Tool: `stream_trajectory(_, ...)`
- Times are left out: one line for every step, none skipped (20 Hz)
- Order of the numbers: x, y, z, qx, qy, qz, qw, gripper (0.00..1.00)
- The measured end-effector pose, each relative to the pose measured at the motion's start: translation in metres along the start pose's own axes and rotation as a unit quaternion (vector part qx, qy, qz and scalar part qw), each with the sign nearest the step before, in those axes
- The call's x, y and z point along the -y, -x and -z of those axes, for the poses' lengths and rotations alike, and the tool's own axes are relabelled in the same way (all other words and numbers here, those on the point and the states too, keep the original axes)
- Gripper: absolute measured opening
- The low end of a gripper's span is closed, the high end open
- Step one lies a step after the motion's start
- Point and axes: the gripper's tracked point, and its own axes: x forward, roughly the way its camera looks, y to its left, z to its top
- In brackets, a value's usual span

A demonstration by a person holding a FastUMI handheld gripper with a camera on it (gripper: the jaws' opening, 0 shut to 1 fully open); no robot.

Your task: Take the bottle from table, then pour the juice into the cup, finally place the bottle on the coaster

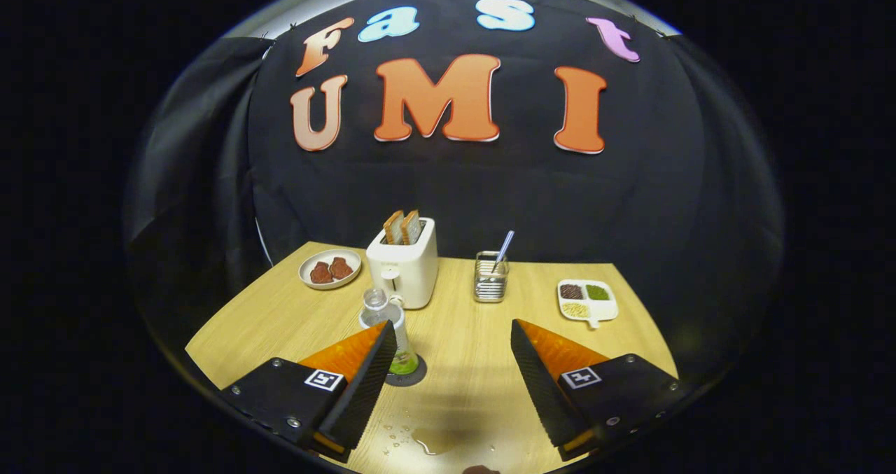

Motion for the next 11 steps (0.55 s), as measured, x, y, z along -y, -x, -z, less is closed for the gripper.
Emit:
stream_trajectory(0.014, 0.011, -0.01, 0.004, 0.002, 0.018, 1.0, 0.97)
stream_trajectory(0.027, 0.023, -0.018, 0.005, -0.002, 0.036, 0.999, 0.97)
stream_trajectory(0.036, 0.033, -0.026, 0.008, -0.006, 0.047, 0.999, 0.97)
stream_trajectory(0.043, 0.042, -0.034, 0.015, -0.009, 0.056, 0.998, 0.97)
stream_trajectory(0.051, 0.054, -0.043, 0.026, -0.014, 0.067, 0.997, 0.97)
stream_trajectory(0.058, 0.064, -0.052, 0.037, -0.019, 0.073, 0.996, 0.97)
stream_trajectory(0.061, 0.074, -0.056, 0.044, -0.025, 0.074, 0.996, 0.97)
stream_trajectory(0.065, 0.082, -0.058, 0.049, -0.028, 0.076, 0.995, 0.97)
stream_trajectory(0.07, 0.088, -0.058, 0.052, -0.029, 0.081, 0.995, 0.97)
stream_trajectory(0.076, 0.093, -0.058, 0.054, -0.028, 0.089, 0.994, 0.97)
stream_trajectory(0.081, 0.099, -0.057, 0.055, -0.027, 0.096, 0.993, 0.97)
